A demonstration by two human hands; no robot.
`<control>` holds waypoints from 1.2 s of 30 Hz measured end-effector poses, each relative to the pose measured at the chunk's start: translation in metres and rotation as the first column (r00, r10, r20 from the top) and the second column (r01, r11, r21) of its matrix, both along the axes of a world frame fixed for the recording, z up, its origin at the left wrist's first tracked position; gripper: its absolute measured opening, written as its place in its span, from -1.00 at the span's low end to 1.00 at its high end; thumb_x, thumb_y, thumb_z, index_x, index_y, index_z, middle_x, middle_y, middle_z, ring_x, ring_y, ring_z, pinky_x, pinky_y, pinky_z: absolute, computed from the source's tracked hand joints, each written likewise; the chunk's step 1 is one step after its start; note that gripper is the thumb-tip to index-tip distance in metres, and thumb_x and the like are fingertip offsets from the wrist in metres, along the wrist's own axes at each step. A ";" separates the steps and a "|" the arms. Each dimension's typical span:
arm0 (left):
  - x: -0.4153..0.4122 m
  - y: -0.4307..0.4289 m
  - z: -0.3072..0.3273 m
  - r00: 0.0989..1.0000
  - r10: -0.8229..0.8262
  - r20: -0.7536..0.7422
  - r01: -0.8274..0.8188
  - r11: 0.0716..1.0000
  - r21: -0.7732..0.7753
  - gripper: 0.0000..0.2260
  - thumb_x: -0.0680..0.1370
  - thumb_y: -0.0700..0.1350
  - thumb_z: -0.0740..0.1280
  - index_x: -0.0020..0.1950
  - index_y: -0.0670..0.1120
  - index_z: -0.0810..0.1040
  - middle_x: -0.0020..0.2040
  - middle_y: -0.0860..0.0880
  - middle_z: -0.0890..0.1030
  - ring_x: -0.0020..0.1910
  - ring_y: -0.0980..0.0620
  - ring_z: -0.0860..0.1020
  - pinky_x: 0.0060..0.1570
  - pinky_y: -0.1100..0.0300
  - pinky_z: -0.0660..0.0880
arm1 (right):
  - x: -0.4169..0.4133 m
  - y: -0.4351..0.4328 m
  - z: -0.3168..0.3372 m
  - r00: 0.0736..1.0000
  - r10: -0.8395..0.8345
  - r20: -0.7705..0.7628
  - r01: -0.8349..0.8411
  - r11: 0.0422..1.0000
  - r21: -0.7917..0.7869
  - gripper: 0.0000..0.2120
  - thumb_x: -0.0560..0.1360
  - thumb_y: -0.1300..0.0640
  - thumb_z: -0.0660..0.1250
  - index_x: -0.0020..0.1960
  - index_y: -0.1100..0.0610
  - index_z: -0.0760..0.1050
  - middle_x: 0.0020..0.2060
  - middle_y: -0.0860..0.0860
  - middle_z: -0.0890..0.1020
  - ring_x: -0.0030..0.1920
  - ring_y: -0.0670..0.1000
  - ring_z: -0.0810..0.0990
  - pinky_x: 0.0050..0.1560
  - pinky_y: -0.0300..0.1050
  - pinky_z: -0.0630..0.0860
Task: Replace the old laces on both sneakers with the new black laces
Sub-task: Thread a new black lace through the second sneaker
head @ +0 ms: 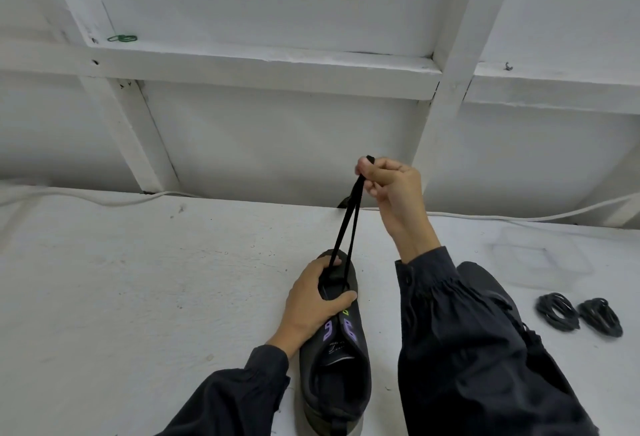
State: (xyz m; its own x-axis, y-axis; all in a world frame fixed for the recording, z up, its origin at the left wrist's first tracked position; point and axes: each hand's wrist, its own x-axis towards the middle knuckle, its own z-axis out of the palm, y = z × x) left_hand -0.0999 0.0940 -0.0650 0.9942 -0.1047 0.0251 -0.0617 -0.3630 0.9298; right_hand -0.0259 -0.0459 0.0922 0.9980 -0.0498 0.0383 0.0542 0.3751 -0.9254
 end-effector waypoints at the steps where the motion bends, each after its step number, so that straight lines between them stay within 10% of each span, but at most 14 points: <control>1: 0.000 0.001 0.000 1.000 -0.004 0.003 0.004 1.000 0.001 -0.42 0.27 0.25 0.44 0.27 0.24 0.43 0.26 0.21 0.51 0.24 0.25 0.48 0.29 0.15 0.45 | 0.001 0.002 0.004 1.000 0.018 0.005 -0.018 1.000 -0.009 -0.74 0.47 0.35 0.41 -0.36 0.23 0.45 -0.37 0.06 0.58 -0.49 -0.13 0.41 -0.42 -0.36 0.36; 15: -0.003 -0.001 0.010 0.999 -0.015 0.044 0.021 0.991 -0.132 -0.74 0.38 0.00 0.51 -0.08 0.16 0.46 0.14 0.15 0.61 0.17 0.13 0.55 0.22 0.03 0.50 | -0.005 -0.002 -0.012 0.994 0.108 -0.010 -0.108 0.989 -0.098 -0.90 0.51 0.20 0.43 -0.16 0.20 0.57 -0.33 0.03 0.52 -0.42 -0.08 0.41 -0.37 -0.25 0.35; 24: 0.001 -0.002 0.068 0.996 0.036 0.082 0.000 0.918 -0.396 -0.75 0.54 0.02 0.40 0.21 0.06 0.63 0.04 0.08 0.61 0.06 0.14 0.58 0.13 0.24 0.49 | -0.018 -0.017 -0.030 0.995 -0.099 0.005 0.095 0.937 -0.337 -0.76 0.46 0.42 0.33 0.08 0.25 0.64 -0.24 0.09 0.62 -0.39 -0.05 0.49 -0.39 -0.21 0.42; 29: -0.008 0.016 0.059 0.974 0.224 0.018 -0.180 0.823 -0.538 -0.79 0.53 -0.24 0.39 0.14 -0.05 0.64 -0.14 -0.07 0.54 -0.14 0.10 0.52 -0.03 0.36 0.50 | -0.036 -0.040 -0.074 0.875 -0.404 0.267 0.448 0.468 -0.762 -0.60 0.39 0.40 0.26 0.14 0.09 0.60 -0.07 0.01 0.60 -0.27 0.04 0.49 -0.19 -0.07 0.44; 36: -0.007 0.069 0.010 0.844 0.529 -0.084 -0.531 0.805 -0.263 -0.83 0.49 -0.23 0.45 -0.01 0.01 0.62 -0.32 -0.06 0.60 -0.23 -0.02 0.62 -0.07 0.18 0.50 | -0.073 -0.052 -0.129 0.957 -0.258 0.132 0.144 0.026 -0.989 -0.52 0.37 0.43 0.21 0.20 0.09 0.56 0.18 0.03 0.46 0.11 0.06 0.44 -0.40 -0.20 0.20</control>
State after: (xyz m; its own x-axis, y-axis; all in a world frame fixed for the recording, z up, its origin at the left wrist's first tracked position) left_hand -0.1069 0.1631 -0.0549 0.8932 0.4485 -0.0322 0.0743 -0.0766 0.9943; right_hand -0.0992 -0.0975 -0.0368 0.9576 -0.2221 0.1835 -0.1275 -0.8978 -0.4216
